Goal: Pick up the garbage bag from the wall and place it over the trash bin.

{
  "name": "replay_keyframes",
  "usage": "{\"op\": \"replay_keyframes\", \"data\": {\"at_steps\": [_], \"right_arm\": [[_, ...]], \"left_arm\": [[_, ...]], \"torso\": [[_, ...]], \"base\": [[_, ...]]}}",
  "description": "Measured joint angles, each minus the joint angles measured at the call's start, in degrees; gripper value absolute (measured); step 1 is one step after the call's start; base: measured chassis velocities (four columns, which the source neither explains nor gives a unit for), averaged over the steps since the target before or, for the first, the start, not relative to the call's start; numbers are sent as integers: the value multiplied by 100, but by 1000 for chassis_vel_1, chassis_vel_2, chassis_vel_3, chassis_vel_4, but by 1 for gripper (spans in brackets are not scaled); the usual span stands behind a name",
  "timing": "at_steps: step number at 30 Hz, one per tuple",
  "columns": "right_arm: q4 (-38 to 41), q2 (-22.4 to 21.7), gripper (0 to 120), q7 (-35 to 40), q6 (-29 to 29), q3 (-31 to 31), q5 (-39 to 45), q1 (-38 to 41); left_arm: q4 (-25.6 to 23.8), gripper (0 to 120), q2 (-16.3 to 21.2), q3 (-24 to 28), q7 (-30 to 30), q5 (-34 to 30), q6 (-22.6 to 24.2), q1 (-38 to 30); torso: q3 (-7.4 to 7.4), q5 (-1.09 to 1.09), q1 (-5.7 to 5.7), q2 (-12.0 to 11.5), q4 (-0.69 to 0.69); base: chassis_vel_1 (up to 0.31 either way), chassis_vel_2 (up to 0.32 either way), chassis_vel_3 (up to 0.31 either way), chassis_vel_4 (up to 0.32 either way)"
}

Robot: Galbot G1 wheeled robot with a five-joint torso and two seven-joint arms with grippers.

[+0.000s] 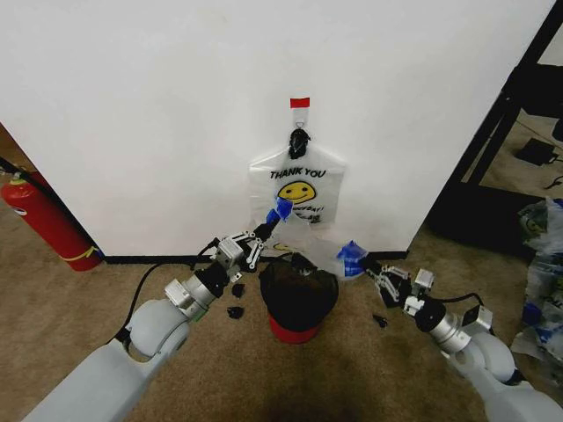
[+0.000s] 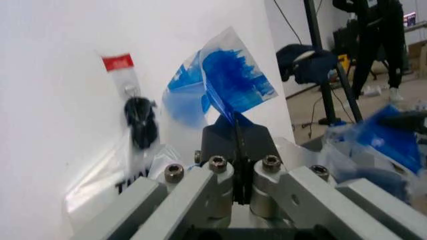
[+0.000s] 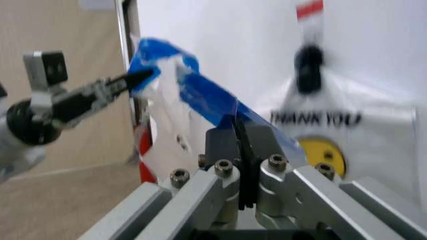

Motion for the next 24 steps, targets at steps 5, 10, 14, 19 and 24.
{"op": "replay_keyframes", "data": {"at_steps": [5, 10, 14, 19, 24], "right_arm": [[516, -64, 0, 181, -48, 81, 186, -2], [967, -160, 0, 390, -132, 149, 398, 5], [976, -169, 0, 459, -141, 157, 456, 84], [555, -123, 0, 471, -67, 124, 399, 267], [39, -65, 0, 512, 19, 49, 335, 469]], "left_arm": [[-415, 0, -93, -114, -220, -17, 341, 151], [-970, 0, -272, -364, -679, -88, 1027, 463], [-1128, 0, -376, -519, -829, -100, 1266, 545], [-1133, 0, -567, -681, -897, -16, 1370, 646], [-968, 0, -758, -658, -954, 234, 1382, 803]], "torso": [[0, 0, 0, 0, -2], [0, -1, 0, -1, -1], [0, 0, 0, -1, 0], [0, 1, 0, -1, -1], [0, 1, 1, -1, 0]], "base": [[0, 0, 0, 0], [0, 0, 0, 0], [0, 0, 0, 0], [0, 0, 0, 0], [0, 0, 0, 0]]}}
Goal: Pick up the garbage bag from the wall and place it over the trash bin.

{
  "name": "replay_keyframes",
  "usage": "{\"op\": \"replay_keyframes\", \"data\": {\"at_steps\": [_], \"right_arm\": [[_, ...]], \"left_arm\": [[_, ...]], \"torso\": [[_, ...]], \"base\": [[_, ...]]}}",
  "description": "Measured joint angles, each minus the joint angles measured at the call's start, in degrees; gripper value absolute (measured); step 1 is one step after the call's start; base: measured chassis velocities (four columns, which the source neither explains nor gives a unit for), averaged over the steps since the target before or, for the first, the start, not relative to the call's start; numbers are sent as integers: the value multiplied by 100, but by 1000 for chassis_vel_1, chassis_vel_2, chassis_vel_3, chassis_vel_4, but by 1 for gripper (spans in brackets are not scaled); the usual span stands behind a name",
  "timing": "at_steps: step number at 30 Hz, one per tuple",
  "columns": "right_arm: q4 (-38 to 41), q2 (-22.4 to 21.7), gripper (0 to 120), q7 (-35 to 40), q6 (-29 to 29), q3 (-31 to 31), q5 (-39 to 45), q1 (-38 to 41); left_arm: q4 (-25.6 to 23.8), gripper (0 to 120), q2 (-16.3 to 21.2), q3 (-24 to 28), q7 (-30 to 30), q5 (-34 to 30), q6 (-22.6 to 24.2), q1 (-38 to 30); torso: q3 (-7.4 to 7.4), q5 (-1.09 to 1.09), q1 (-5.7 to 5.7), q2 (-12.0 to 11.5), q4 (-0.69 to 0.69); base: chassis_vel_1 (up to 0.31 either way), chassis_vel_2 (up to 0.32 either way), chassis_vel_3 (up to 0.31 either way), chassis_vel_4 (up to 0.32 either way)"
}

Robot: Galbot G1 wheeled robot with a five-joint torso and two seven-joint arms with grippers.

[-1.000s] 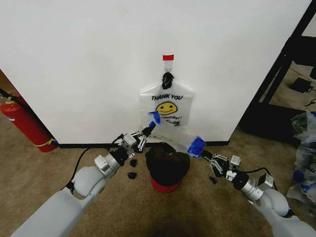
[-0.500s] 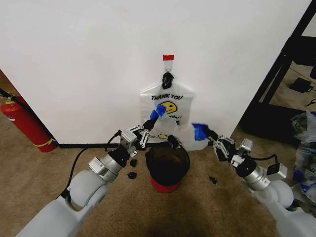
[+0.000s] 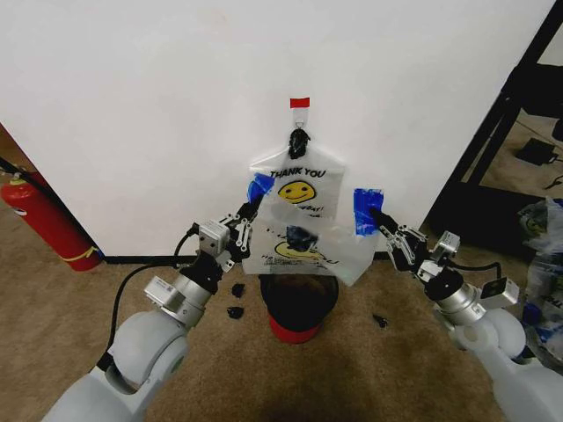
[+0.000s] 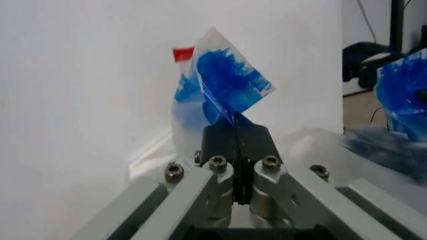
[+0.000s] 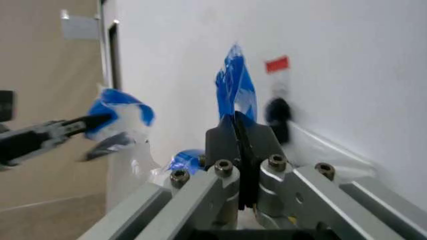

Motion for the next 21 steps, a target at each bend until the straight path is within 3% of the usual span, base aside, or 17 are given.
{"op": "replay_keyframes", "data": {"at_steps": [12, 21], "right_arm": [[-719, 129, 0, 38, 207, -244, -514, 267], [-1383, 330, 0, 24, 577, -817, -1257, 270]], "left_arm": [[827, 0, -493, 285, -5, -25, -263, 160], [1197, 0, -635, 430, 98, 406, -546, 561]], "torso": [[0, -1, 0, 0, -1], [0, 0, 0, 0, -1]], "base": [[0, 0, 0, 0], [0, 0, 0, 0]]}}
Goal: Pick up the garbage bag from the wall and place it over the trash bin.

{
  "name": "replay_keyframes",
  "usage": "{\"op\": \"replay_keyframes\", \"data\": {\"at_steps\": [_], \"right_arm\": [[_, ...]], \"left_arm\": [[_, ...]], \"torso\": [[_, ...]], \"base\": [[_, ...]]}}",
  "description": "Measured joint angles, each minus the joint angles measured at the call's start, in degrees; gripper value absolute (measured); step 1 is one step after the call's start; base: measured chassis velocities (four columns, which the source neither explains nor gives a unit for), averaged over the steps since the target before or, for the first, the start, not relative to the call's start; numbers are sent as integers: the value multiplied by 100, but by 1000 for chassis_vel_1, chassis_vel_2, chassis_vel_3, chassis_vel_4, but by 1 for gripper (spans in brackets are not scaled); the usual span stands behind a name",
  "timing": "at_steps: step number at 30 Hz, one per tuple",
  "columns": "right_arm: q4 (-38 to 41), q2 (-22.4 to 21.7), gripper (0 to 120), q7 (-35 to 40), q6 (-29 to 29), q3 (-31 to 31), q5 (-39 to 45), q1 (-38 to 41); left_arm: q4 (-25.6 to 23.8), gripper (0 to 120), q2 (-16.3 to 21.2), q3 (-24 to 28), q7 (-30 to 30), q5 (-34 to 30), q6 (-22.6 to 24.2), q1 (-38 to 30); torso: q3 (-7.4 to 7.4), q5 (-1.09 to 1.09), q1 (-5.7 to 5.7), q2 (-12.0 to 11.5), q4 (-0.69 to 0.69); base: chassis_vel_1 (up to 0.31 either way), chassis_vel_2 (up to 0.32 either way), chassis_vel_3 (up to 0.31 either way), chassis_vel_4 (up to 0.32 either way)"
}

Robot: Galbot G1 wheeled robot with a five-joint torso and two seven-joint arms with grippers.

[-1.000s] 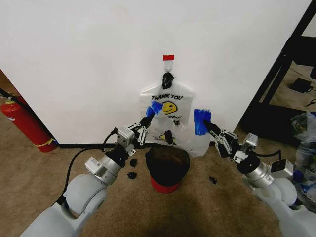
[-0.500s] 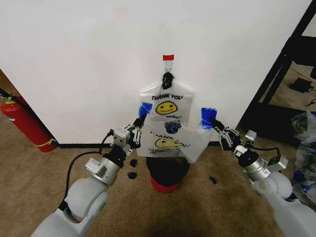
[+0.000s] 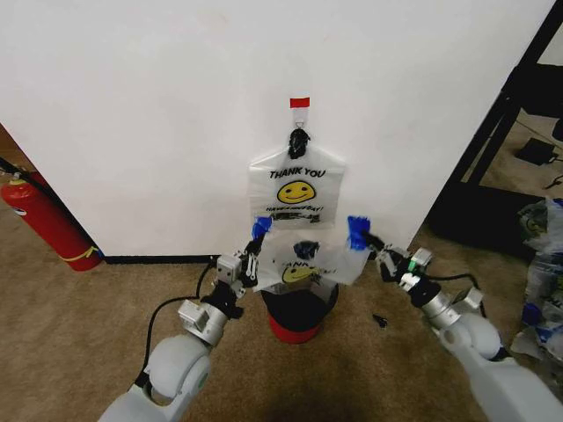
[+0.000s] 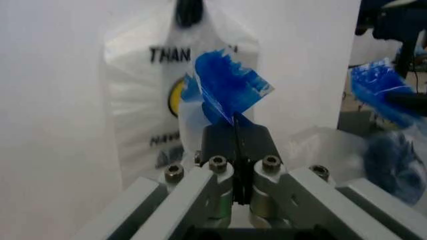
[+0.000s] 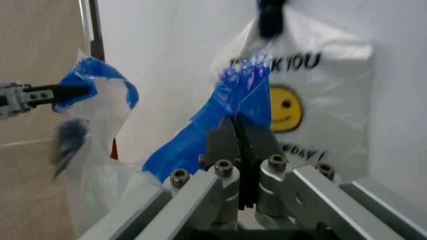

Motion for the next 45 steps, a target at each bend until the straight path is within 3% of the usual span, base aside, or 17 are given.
{"op": "replay_keyframes", "data": {"at_steps": [7, 11, 19, 23, 35, 45], "right_arm": [[-361, 178, 0, -237, 168, -114, -351, 136], [-710, 128, 0, -767, 276, 27, -430, 307], [-1477, 101, 0, -989, 713, 137, -388, 705], [-1546, 103, 0, -1111, 772, 116, -378, 654], [-1534, 94, 0, -2190, 840, 60, -513, 163], [-1716, -36, 0, -2747, 1137, 232, -498, 46]], "left_arm": [[313, 0, -345, 144, 66, -34, -232, 180], [702, 0, -587, 187, 164, -110, -550, 195], [1479, 0, -759, 207, 167, 101, -941, 12], [1475, 0, -723, 158, 109, 244, -994, 89], [794, 0, -411, -30, -97, 816, -1078, 807], [1458, 0, -420, -8, -207, 1317, -1527, 1138]], "torso": [[0, -1, 0, 0, 1], [0, -2, 0, 0, 0], [0, -2, 0, 0, 1], [0, -3, 0, 0, 0], [-1, 0, -1, 0, 0], [0, -2, -1, 0, 0]], "base": [[0, 0, 0, 0], [0, 0, 0, 0], [0, 0, 0, 0], [0, 0, 0, 0], [0, 0, 0, 0], [0, 0, 0, 0]]}}
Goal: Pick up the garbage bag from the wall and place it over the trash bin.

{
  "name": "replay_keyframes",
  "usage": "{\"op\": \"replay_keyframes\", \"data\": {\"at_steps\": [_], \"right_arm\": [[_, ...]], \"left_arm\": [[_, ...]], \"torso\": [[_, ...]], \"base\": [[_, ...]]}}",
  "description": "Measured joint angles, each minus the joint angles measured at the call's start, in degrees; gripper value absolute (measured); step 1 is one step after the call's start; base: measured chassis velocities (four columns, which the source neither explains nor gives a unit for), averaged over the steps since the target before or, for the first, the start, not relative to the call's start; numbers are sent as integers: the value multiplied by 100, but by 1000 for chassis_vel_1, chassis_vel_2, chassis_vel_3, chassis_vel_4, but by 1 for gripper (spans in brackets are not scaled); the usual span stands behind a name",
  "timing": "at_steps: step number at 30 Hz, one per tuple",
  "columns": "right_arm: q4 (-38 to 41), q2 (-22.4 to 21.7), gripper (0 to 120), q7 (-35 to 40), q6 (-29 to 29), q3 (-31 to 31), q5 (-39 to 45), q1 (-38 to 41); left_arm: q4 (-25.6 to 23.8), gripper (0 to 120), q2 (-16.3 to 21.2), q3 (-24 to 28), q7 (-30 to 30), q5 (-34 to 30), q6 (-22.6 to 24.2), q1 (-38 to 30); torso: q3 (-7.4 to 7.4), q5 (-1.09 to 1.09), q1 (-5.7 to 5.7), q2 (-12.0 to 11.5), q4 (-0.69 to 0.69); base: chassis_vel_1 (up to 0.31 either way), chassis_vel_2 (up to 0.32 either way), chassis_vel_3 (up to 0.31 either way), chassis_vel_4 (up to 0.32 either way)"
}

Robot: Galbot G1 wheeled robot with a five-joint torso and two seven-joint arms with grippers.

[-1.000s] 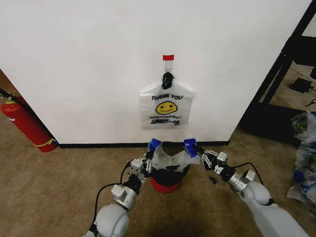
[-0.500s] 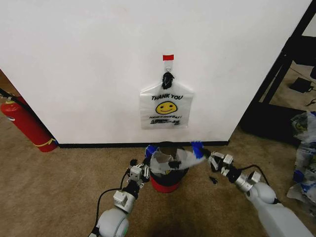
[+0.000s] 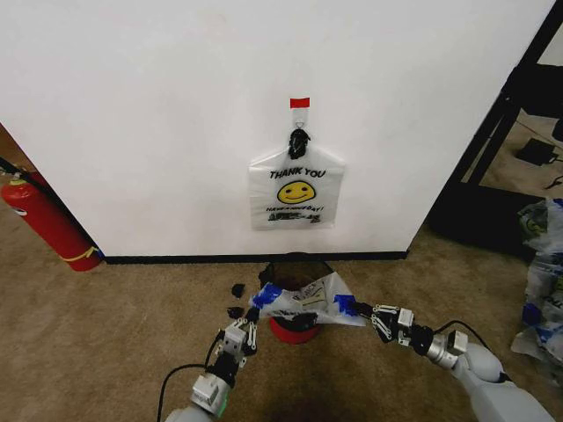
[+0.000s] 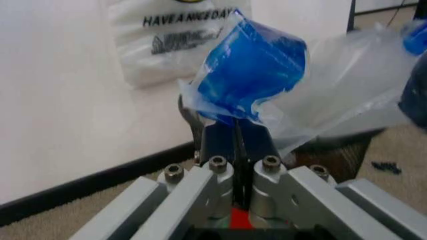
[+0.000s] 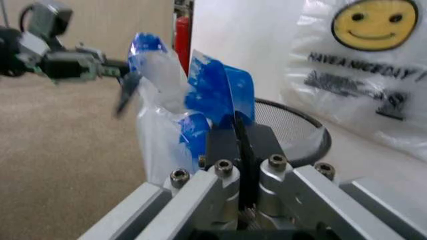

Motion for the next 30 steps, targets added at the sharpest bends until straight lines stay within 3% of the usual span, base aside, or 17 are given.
{"op": "replay_keyframes", "data": {"at_steps": [9, 17, 23, 30], "right_arm": [[583, -325, 0, -414, 270, -49, 450, -599], [617, -500, 0, -853, 222, 52, 288, -853], [-245, -285, 0, -1178, 499, 154, -132, -331], [-1058, -186, 0, -1222, 659, 153, -207, 223]], "left_arm": [[107, 0, 105, 27, -5, 145, -190, 153], [277, 0, 41, 112, 1, 248, -233, 106], [555, 0, -207, 155, 12, 291, -166, -161], [730, 0, -237, 149, 16, 342, -95, -248]], "torso": [[0, -1, 0, 0, 0], [0, 0, 0, 0, 0], [1, 2, 1, 0, 0], [1, 1, 1, 0, 0]], "base": [[0, 0, 0, 0], [0, 0, 0, 0], [0, 0, 0, 0], [0, 0, 0, 0]]}}
